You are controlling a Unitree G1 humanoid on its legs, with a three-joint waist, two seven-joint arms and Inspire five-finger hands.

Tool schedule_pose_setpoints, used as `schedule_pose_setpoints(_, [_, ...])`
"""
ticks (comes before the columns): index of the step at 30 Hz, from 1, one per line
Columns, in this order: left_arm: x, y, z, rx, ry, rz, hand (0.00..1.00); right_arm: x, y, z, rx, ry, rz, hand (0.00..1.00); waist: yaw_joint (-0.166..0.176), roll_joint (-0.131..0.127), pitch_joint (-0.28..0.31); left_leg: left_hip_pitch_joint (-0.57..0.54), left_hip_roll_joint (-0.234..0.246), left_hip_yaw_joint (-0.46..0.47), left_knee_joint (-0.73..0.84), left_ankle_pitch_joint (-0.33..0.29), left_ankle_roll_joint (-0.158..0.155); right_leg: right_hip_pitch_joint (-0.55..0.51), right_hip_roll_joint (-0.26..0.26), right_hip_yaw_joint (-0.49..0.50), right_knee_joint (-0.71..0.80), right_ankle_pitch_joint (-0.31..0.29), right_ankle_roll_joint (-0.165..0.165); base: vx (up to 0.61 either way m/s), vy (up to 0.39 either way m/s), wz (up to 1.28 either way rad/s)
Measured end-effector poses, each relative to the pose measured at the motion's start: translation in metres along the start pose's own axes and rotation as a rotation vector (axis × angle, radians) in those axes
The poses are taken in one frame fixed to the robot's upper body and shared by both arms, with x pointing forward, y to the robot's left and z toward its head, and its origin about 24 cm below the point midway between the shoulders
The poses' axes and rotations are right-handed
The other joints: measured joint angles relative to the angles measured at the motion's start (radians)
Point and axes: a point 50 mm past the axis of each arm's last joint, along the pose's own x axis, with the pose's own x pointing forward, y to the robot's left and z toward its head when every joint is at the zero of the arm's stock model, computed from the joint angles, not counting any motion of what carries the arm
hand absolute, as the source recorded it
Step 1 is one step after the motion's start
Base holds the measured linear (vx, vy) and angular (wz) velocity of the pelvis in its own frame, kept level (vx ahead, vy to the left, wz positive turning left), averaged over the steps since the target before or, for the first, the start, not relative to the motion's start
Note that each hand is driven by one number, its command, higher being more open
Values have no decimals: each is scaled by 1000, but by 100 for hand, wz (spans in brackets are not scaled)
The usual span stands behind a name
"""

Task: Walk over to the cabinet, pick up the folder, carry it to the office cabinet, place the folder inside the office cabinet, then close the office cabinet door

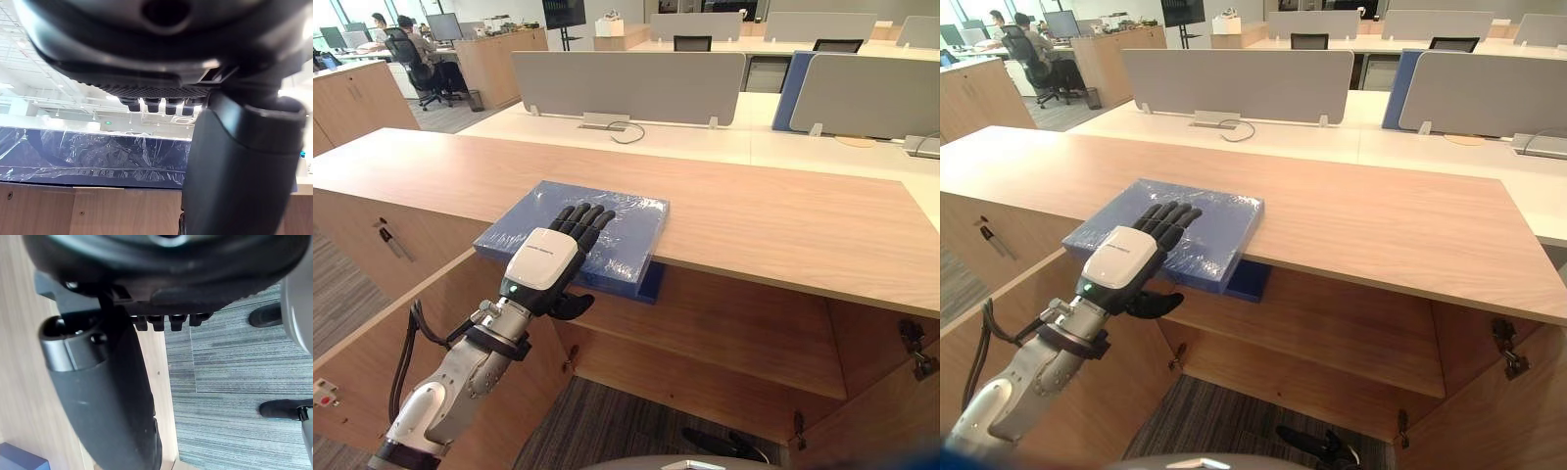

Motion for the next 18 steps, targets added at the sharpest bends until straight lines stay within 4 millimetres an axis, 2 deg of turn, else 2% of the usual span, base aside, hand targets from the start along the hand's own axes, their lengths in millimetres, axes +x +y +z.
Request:
schedule_pose_setpoints(2, [7,2,2,54,-58,-27,100,0,-2,-1,3,1,-5,100,-2,1,-6,0,0,0,-1,0,0,-1,0,0,0,0,0,0,0,0])
schedule_pose_setpoints(3, [7,2,2,66,-69,-31,0,0,-2,-1,8,0,-6,100,-4,2,-8,0,0,0,-2,1,0,-1,0,0,0,0,0,0,0,0])
schedule_pose_setpoints(7, [11,2,2,110,-109,-56,0,0,-6,0,0,-4,-12,100,-19,9,-17,5,2,2,-21,14,0,-11,1,3,8,-1,-1,-16,-2,-1])
schedule_pose_setpoints(12, [16,3,-8,135,-66,-41,0,-1,-13,0,2,-1,-25,100,-28,10,-19,10,5,3,-22,16,1,-11,4,6,16,-2,-3,-45,-6,-2])
schedule_pose_setpoints(18, [28,24,-20,196,-16,106,0,-5,-27,-14,31,36,-65,100,-32,-5,-35,18,5,3,-35,23,-1,-11,3,8,21,-2,-4,-50,0,0])
